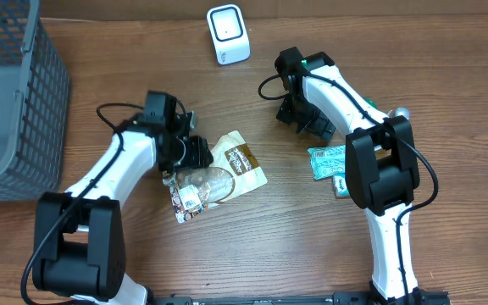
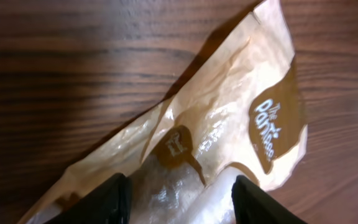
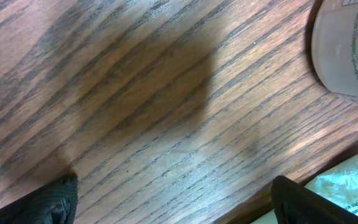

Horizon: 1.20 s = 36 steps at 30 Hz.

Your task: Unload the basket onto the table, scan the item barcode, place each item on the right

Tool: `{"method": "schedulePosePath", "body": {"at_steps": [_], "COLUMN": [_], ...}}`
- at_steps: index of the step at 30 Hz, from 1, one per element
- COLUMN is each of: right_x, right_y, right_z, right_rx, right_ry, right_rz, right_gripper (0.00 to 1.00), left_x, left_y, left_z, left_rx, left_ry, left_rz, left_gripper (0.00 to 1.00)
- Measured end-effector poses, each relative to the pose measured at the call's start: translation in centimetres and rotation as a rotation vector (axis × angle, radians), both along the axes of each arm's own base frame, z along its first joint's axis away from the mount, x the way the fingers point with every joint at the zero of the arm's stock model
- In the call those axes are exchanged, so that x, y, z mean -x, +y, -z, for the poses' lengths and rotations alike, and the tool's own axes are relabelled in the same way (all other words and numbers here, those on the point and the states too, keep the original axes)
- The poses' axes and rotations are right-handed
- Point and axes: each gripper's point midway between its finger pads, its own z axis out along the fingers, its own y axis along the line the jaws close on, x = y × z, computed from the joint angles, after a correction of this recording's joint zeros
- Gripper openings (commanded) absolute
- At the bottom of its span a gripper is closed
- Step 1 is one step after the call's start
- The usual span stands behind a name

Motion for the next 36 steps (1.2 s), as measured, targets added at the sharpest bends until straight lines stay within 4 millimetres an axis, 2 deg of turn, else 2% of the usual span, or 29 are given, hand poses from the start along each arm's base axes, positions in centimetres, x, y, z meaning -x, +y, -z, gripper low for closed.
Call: {"method": "schedulePosePath", "body": {"at_steps": [7, 10, 15, 19, 22, 26, 32, 36], "right_x": [0.0, 0.0, 0.0, -0.1, -0.1, -0.1, -0.1, -0.1], "right_y": [0.0, 0.0, 0.0, 0.0, 0.0, 0.0, 0.1, 0.0], "right_z": [0.0, 0.0, 0.0, 0.0, 0.0, 0.0, 0.0, 0.0], "right_rx": [0.001, 0.002, 0.003, 0.002, 0.002, 0.002, 0.002, 0.003], "right_ry": [-0.001, -0.002, -0.002, -0.003, -0.005, -0.004, -0.005, -0.005], "right_rz": [-0.002, -0.002, -0.002, -0.002, -0.003, -0.002, -0.003, -0.003], "right_gripper": [0.99, 1.00, 1.00, 1.00, 1.00, 1.00, 1.00, 1.00], "left_x": [-4.9, -6.0, -4.8, -4.0, -3.7, -2.9, -1.2, 0.2], "left_y": [1.3, 2.2, 4.4, 6.6, 7.7, 9.0, 10.0, 10.0], "left_z": [-5.8, -6.8, -5.9, -5.3, -4.8, -3.3, -0.3, 1.3], "left_rx": [-0.034, -0.079, -0.204, -0.329, -0.391, -0.467, -0.518, -0.513], "left_ry": [-0.124, -0.166, -0.111, -0.078, -0.071, -0.057, -0.023, 0.009], "left_rz": [-0.045, -0.065, -0.094, -0.119, -0.132, -0.143, -0.144, -0.134], "left_gripper": [0.63, 0.65, 0.67, 0.66, 0.58, 0.45, 0.44, 0.46]}}
